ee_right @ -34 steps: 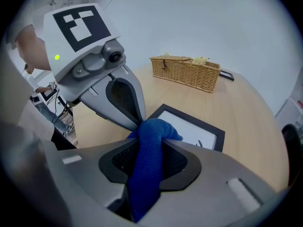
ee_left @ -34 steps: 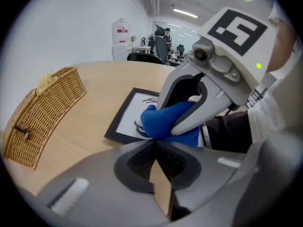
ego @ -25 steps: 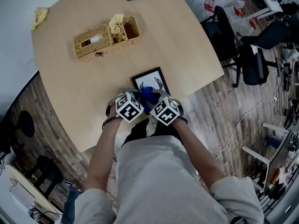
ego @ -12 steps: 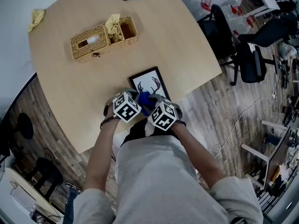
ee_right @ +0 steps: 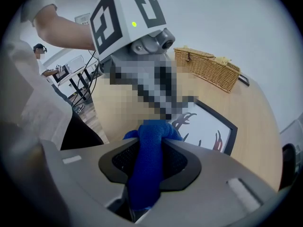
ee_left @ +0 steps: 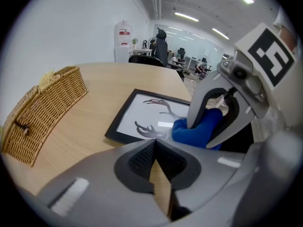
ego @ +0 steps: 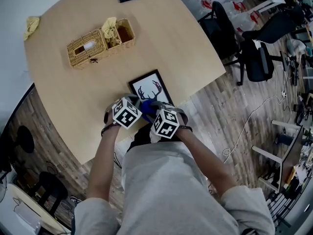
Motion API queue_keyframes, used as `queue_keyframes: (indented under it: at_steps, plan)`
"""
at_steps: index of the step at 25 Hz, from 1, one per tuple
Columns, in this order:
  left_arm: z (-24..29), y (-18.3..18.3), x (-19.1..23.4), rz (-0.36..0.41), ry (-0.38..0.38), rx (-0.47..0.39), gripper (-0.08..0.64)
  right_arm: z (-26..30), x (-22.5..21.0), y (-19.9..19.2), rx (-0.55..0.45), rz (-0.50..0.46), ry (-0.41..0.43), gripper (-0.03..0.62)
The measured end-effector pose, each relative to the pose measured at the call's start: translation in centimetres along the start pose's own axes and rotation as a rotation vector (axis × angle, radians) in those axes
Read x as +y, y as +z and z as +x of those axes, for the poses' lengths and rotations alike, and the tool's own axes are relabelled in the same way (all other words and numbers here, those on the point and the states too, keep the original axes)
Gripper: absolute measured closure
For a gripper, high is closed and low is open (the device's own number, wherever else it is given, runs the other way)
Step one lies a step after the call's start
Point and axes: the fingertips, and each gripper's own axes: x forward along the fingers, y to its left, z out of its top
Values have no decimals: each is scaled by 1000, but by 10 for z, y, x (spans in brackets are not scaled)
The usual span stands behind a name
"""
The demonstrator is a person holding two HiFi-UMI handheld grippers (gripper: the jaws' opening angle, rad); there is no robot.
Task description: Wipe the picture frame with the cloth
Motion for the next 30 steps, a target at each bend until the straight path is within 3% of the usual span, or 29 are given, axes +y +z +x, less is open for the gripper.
queue_keyframes:
  at_steps: [12, 18, 21, 26, 30]
  plan:
    - [3, -2, 1, 9, 61, 56, 506, -6, 6, -11, -1, 36, 28, 479]
    - [4, -3, 2, -30, 128, 103, 506, -15, 1, -25, -11, 126, 23, 479]
    - [4, -2, 3, -55, 161, 112, 506, -25, -10, -38, 2, 156, -16, 477]
    - [1, 1, 3, -129, 194, 80, 506, -50, -43, -74, -10, 313, -145, 477]
    - [-4, 2, 4, -182, 256, 54, 508, -71, -58, -90, -18, 362, -231, 477]
